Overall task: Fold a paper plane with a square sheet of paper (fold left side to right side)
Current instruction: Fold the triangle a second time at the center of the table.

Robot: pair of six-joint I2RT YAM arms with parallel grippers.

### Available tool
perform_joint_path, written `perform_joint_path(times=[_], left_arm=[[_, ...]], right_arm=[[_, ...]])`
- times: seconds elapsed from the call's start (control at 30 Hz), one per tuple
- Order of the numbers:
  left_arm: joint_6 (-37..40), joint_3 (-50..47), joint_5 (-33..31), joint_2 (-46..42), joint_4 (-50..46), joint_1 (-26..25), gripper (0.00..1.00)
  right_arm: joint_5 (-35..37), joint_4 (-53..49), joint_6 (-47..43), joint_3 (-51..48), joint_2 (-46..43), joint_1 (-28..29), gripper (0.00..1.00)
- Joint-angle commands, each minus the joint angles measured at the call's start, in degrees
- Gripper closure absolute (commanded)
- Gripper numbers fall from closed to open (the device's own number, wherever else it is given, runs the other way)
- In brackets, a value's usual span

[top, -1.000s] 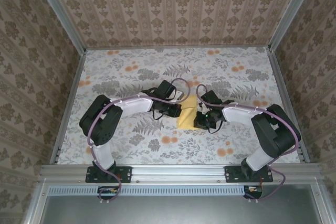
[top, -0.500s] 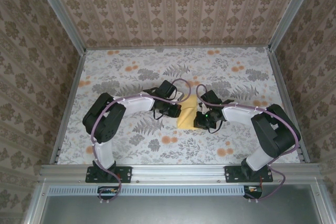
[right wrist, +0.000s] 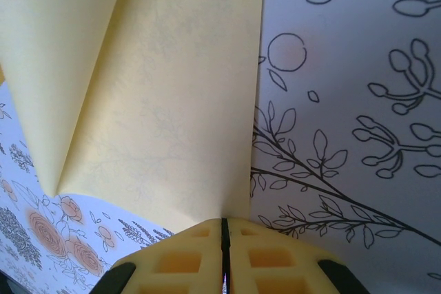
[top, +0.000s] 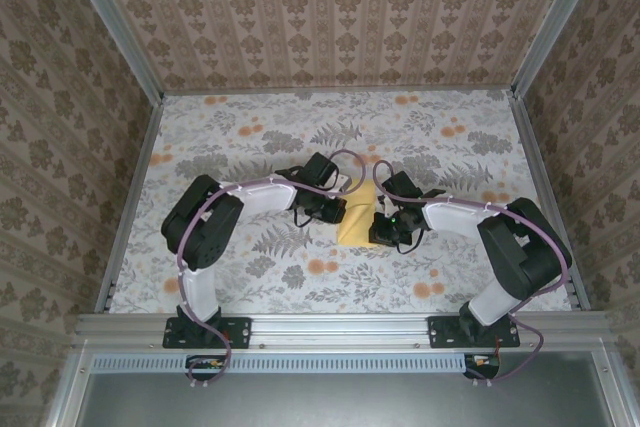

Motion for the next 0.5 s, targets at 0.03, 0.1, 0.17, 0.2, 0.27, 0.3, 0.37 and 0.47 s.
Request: perform_joint_path(times=[0.03, 0.1, 0.17, 0.2, 0.27, 0.3, 0.37, 0.47], left_arm=[[1.7, 1.4, -1.4, 0.7, -2.4, 0.6, 1.0], [1.9, 1.4, -1.6, 0.5, -2.8, 0.6, 1.0], [2.0, 1.2, -1.9, 0.5, -3.0, 0.5, 1.0], [2.0, 1.1, -2.0, 0.5, -3.1, 0.6, 1.0], [2.2, 1.0, -2.2, 0.6, -3.3, 0.5, 1.0], [2.2, 0.9, -2.3, 0.6, -3.3, 0.5, 1.0], [2.2, 0.9, -2.2, 0.8, -3.3, 0.5, 1.0], [2.2, 1.2, -2.1, 1.3, -3.4, 0.4, 1.0]], right_arm=[[3.0, -4.9, -0.6, -0.1, 2.1, 0.3, 0.9], [3.0, -4.8, -0.7, -0.1, 2.1, 0.3, 0.9], [3.0, -4.8, -0.6, -0.1, 2.2, 0.3, 0.9], [3.0, -4.9, -0.7, 0.0, 2.2, 0.3, 0.9], [2.9, -4.7, -0.7, -0.1, 2.3, 0.3, 0.9], [3.0, -4.8, -0.6, 0.0, 2.3, 0.3, 0.9], [2.8, -4.7, -0.7, 0.0, 2.4, 0.3, 0.9], [2.7, -4.6, -0.7, -0.1, 2.5, 0.3, 0.9]])
